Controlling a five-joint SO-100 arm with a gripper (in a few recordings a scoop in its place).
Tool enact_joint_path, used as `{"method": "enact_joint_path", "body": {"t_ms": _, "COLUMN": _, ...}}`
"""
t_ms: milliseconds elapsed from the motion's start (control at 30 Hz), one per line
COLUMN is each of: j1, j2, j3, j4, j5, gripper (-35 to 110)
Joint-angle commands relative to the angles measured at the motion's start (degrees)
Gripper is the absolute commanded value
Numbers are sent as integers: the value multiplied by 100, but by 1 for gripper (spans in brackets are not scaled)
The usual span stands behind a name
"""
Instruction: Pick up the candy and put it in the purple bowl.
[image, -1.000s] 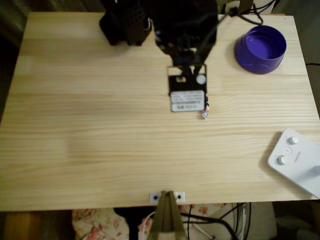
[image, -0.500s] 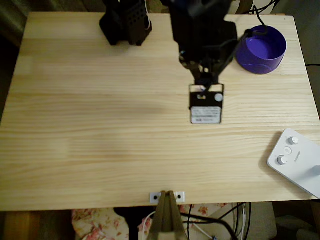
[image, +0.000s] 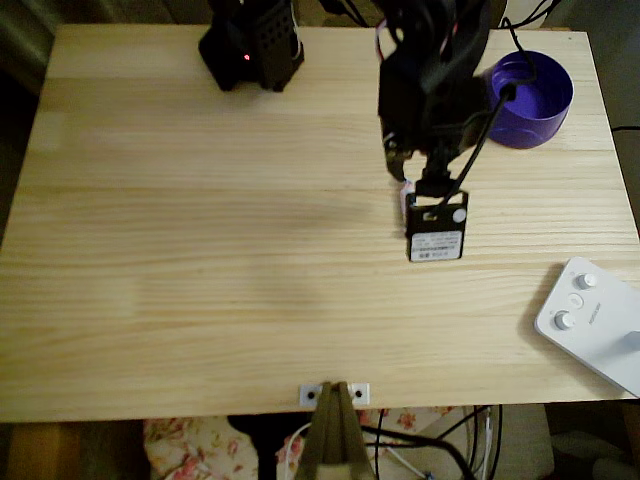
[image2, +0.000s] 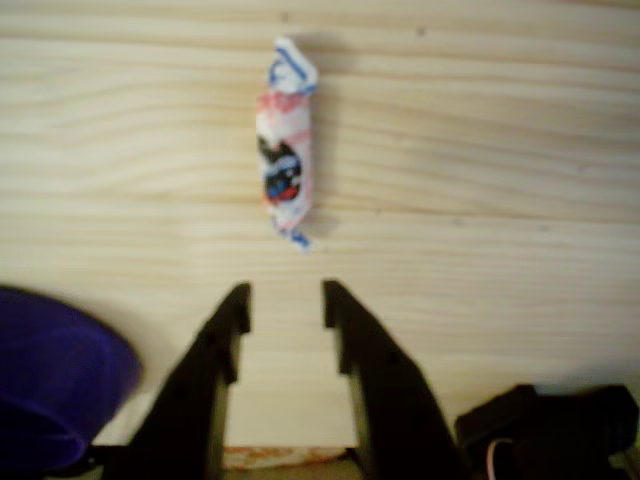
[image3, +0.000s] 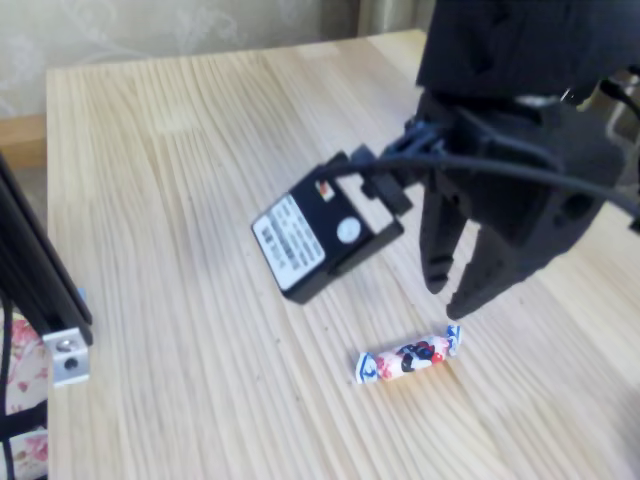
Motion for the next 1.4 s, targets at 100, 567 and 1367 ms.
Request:
{"method": "enact_joint_path", "body": {"t_ms": 100, "j1": -167, "j2": 9, "j3": -255, "j4": -404, "j5": -62, "gripper": 11}}
{"method": "enact_joint_path", "body": {"t_ms": 567, "j1": -220, "j2": -967, "j3": -668, "j4": -703, "j5": -44, "gripper": 16}}
{"method": "enact_joint_path", "body": {"t_ms": 1367, "j1": 114, "j2": -1582, "j3": -835, "j4": -677, "j5": -97, "gripper": 16}}
